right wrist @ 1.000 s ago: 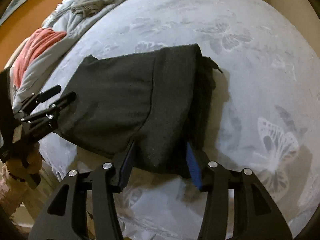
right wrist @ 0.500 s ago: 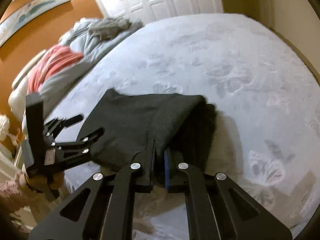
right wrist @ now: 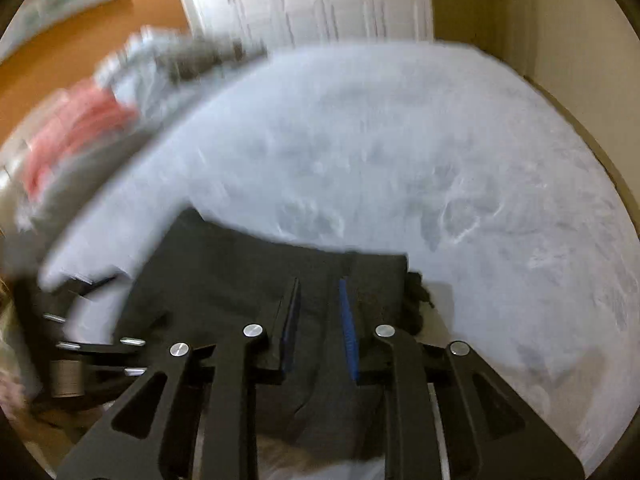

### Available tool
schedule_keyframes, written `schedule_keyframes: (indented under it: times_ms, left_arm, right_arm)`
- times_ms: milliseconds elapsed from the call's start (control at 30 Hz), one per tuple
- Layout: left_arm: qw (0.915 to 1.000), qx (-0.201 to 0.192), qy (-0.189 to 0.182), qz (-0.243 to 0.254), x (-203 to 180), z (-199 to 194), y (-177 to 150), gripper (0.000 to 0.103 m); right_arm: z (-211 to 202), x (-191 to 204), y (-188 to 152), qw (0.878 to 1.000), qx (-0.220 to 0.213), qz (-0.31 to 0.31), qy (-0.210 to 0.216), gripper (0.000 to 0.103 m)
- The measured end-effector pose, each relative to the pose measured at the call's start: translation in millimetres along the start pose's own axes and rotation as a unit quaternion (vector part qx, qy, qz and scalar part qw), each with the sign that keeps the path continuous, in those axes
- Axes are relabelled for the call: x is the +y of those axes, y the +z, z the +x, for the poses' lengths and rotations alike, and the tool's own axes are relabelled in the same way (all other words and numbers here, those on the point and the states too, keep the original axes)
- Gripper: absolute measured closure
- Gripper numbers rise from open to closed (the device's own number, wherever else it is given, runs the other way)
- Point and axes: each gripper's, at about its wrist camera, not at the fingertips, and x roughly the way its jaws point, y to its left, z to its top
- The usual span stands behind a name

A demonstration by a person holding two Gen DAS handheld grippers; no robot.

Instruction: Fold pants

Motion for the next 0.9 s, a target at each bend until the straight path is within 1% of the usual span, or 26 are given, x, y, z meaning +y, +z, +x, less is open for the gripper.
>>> schedule_keyframes:
  times_ms: [33, 67, 133, 167, 200, 233, 267, 300, 367, 433, 467, 533, 567, 600, 633, 667, 733, 767, 833, 867, 900]
  left_arm:
    - [1.0, 0.002, 0.001, 0.001, 0.2, 0.9, -0.3, 0.022]
    - [1.0, 0.005, 0.001, 0.001, 1.2, 2.1, -0.3, 0.022]
    - [0.9998, 0.014, -0.012, -0.007, 8.5, 3.7, -0.4, 0.022]
    - [0.9996, 0.016, -0.02, -0.016, 13.8, 3.8, -0.7, 0.02]
    - [0.999, 0.018, -0.027, -0.029, 22.0, 4.3, -1.0, 0.019]
    - [0.9985, 0.02, -0.032, -0.04, 28.7, 5.3, -1.8, 0.019]
    - [0.9977, 0.023, -0.036, -0.052, 37.1, 6.2, -2.5, 0.019]
    - [0.9972, 0.026, -0.037, -0.059, 40.7, 7.4, -3.3, 0.019]
    - [0.9959, 0.033, -0.043, -0.072, 48.2, 9.1, -4.9, 0.019]
    - [0.995, 0.037, -0.046, -0.081, 52.4, 8.9, -5.3, 0.019]
    - [0.9948, 0.036, -0.048, -0.083, 52.9, 7.6, -5.5, 0.019]
    - [0.9947, 0.029, -0.05, -0.085, 53.4, 2.2, -4.7, 0.019]
    - [0.9946, 0.022, -0.051, -0.087, 54.2, -2.0, -4.2, 0.019]
    - [0.9946, 0.019, -0.052, -0.089, 55.4, -4.7, -3.7, 0.019]
    - [0.9942, 0.014, -0.054, -0.092, 58.3, -8.4, -3.2, 0.019]
    - [0.9937, 0.009, -0.057, -0.096, 62.6, -12.3, -2.6, 0.019]
    - [0.9917, -0.008, -0.059, -0.114, 78.3, -23.1, -1.6, 0.019]
    - [0.9907, -0.014, -0.059, -0.121, 84.8, -27.2, -1.3, 0.019]
    - [0.9871, -0.028, -0.056, -0.147, 106.1, -36.8, -1.9, 0.019]
    - [0.9845, -0.037, -0.052, -0.163, 118.8, -42.3, -3.2, 0.019]
    - [0.983, -0.042, -0.048, -0.172, 126.5, -45.7, -3.6, 0.019]
  right_arm:
    - [21.7, -4.4, -1.6, 1.0, 0.022, 0.004, -0.005, 0.086]
    - [16.9, -9.3, -7.3, 1.0, 0.009, 0.023, 0.005, 0.086]
    - [-5.4, -12.7, -3.9, 0.998, -0.008, 0.049, 0.03, 0.086]
    - [-24.9, -16.6, -6.3, 0.996, -0.041, 0.059, 0.045, 0.079]
    - [-38.2, -21.0, -11.7, 0.995, -0.056, 0.064, 0.048, 0.074]
    - [-43.4, -25.3, -18.9, 0.995, -0.056, 0.067, 0.048, 0.062]
    - [-44.9, -30.6, -24.9, 0.995, -0.05, 0.072, 0.051, 0.058]
    - [-40.7, -35.4, -32.1, 0.995, -0.035, 0.081, 0.054, 0.058]
    - [-23.4, -37.3, -43.1, 0.993, 0.012, 0.092, 0.069, 0.058]
    - [-14.8, -35.2, -43.7, 0.992, 0.028, 0.088, 0.086, 0.058]
    - [-6.9, -31.0, -44.4, 0.992, 0.036, 0.085, 0.09, 0.055]
    - [-1.3, -23.7, -47.9, 0.993, 0.029, 0.081, 0.075, 0.055]
    - [-1.0, -19.3, -47.7, 0.995, 0.022, 0.072, 0.064, 0.062]
    - [-4.7, -15.7, -47.1, 0.996, 0.021, 0.066, 0.061, 0.071]
    - [-10.2, -11.3, -43.0, 0.997, 0.018, 0.061, 0.053, 0.082]
    - [-27.6, -1.3, -33.1, 0.997, -0.001, 0.049, 0.062, 0.089]
    - [-59.1, 13.2, -13.6, 0.994, -0.037, 0.044, 0.093, 0.091]
    - [-90.8, 30.2, 4.4, 0.99, -0.071, 0.027, 0.118, 0.091]
    - [-135.6, 54.7, 25.3, 0.984, -0.125, -0.006, 0.13, 0.092]
    - [-162.1, 68.7, 35.4, 0.978, -0.156, -0.025, 0.133, 0.092]
    - [-179.4, 76.4, 40.5, 0.975, -0.175, -0.036, 0.133, 0.092]
